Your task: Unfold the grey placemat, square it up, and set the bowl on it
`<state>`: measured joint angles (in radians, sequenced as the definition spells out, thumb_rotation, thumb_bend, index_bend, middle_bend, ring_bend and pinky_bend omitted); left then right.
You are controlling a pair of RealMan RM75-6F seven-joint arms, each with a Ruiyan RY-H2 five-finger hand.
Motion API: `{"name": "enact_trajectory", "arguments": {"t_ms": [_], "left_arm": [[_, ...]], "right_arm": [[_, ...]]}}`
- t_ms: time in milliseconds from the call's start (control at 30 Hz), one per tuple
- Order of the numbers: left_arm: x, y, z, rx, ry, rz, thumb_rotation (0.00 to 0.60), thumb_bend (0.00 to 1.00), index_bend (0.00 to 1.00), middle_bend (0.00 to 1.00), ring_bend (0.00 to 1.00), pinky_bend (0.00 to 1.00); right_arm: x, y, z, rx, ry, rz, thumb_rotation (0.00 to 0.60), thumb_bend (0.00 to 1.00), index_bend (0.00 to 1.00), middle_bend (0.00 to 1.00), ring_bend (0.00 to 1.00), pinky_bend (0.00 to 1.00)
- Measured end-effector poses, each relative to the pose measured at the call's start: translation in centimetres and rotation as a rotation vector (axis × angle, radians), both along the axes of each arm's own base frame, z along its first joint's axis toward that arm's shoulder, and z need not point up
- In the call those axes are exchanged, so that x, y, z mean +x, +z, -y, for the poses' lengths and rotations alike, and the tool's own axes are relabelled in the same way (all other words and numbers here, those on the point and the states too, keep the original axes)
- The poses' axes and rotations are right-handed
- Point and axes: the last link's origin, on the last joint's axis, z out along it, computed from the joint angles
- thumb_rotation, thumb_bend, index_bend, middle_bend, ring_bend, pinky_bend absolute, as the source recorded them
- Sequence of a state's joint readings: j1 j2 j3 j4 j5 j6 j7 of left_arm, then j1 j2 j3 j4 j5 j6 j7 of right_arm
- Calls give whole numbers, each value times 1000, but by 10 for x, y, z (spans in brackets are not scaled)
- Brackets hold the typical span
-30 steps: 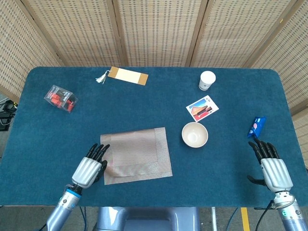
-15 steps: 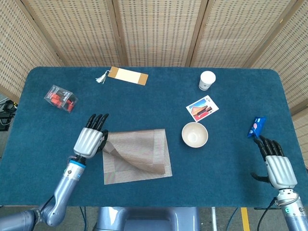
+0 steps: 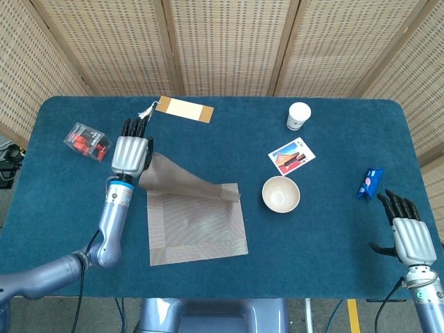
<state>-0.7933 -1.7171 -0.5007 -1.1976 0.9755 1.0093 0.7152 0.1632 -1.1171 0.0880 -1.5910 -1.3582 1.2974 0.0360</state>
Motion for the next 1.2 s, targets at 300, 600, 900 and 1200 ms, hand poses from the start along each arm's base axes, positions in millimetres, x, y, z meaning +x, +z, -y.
{"name": "enact_trajectory", "arguments": {"t_ms": [300, 600, 900, 1200], "left_arm": [[1, 6, -31, 44, 133, -36, 600, 340, 191, 0, 0, 0], [-17, 16, -18, 60, 124, -46, 600, 242, 54, 0, 0, 0], [-51, 38, 27, 49, 74, 31, 600, 242, 67, 0, 0, 0], [-119, 72, 124, 24, 74, 70, 600, 242, 68, 0, 0, 0]], "right_arm": [[0, 1, 1, -6, 0, 3, 600, 78, 81, 0, 0, 0], [3, -3, -3, 14, 18, -1, 600, 79, 81, 0, 0, 0], [6, -11, -5, 38, 40, -14, 600, 79, 82, 0, 0, 0], [9, -24, -8, 66, 57, -41, 600, 79, 86, 0, 0, 0]]}}
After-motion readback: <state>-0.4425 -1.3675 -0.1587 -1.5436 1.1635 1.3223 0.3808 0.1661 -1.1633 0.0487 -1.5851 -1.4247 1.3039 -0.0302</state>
